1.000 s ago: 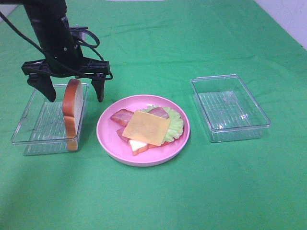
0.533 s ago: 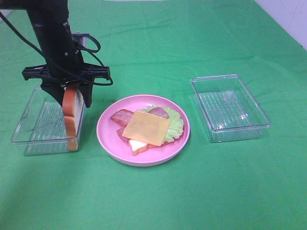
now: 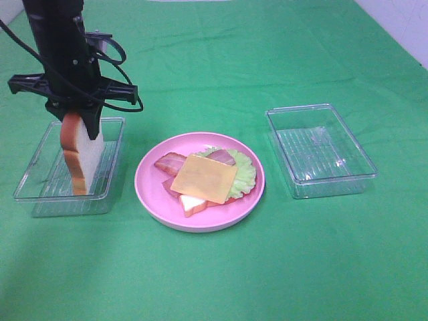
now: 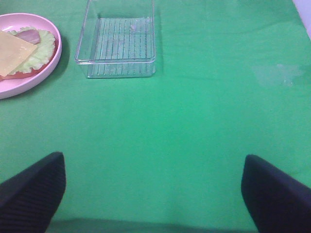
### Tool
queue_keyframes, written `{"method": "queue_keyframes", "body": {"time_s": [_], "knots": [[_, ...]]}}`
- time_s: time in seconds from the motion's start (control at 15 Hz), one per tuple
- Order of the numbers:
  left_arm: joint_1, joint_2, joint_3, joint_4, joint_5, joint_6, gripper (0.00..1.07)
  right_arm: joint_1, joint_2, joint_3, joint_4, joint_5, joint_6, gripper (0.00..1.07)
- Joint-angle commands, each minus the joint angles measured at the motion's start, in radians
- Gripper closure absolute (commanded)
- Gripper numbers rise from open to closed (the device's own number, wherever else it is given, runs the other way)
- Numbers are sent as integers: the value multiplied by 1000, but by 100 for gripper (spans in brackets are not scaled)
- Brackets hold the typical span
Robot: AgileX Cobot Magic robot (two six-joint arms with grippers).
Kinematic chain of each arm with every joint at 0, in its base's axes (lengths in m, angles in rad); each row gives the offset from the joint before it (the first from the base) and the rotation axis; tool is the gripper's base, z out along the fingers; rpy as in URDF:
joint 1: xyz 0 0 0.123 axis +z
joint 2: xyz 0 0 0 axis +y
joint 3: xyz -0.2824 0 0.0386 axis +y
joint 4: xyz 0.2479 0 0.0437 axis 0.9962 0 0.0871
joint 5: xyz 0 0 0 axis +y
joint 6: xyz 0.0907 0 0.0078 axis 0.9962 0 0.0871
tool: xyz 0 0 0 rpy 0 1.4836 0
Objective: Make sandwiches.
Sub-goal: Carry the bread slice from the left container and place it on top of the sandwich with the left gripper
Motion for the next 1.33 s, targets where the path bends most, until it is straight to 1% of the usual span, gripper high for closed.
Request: {"method": "queue_keyframes", "body": {"time_s": [0.07, 0.27, 0.33, 0.4, 0.47, 0.6, 0.67, 0.73, 0.8, 0.87, 0.93, 1.0, 1.07, 1.33], "knots": [[2, -62, -25, 8, 112, -12, 88, -2, -31, 4, 7, -12, -10, 13], [2, -125, -110, 3, 108, -5, 87, -2, -31, 4, 7, -12, -10, 13], [0, -138, -152, -7, 108, -5, 87, -2, -31, 4, 7, -12, -10, 13], [0, -139, -197, -39, 108, -2, 87, -2, -31, 4, 7, -12, -10, 13], [0, -135, -236, -97, 97, 22, 87, -2, -31, 4, 7, -12, -10, 13], [-1, -129, -246, -286, 1, 96, 87, -2, -31, 4, 7, -12, -10, 13], [-1, -116, -246, -382, -19, 137, 87, -2, -31, 4, 7, -12, -10, 13], [-3, -108, -246, -426, -20, 155, 87, -2, -31, 4, 7, -12, -10, 13], [-7, -81, -245, -520, -18, 207, 87, -2, -31, 4, 7, -12, -10, 13], [-35, -20, -243, -647, -15, 295, 87, -2, -31, 4, 7, -12, -10, 13], [-52, 10, -243, -683, -17, 321, 87, -2, -31, 4, 7, -12, -10, 13], [-63, 26, -243, -698, -19, 335, 87, -2, -31, 4, 7, -12, -10, 13], [-87, 74, -243, -714, -20, 341, 87, -2, -31, 4, 7, -12, -10, 13], [-99, 169, -243, -714, -35, 341, 87, -2, -31, 4, 7, -12, -10, 13]]}}
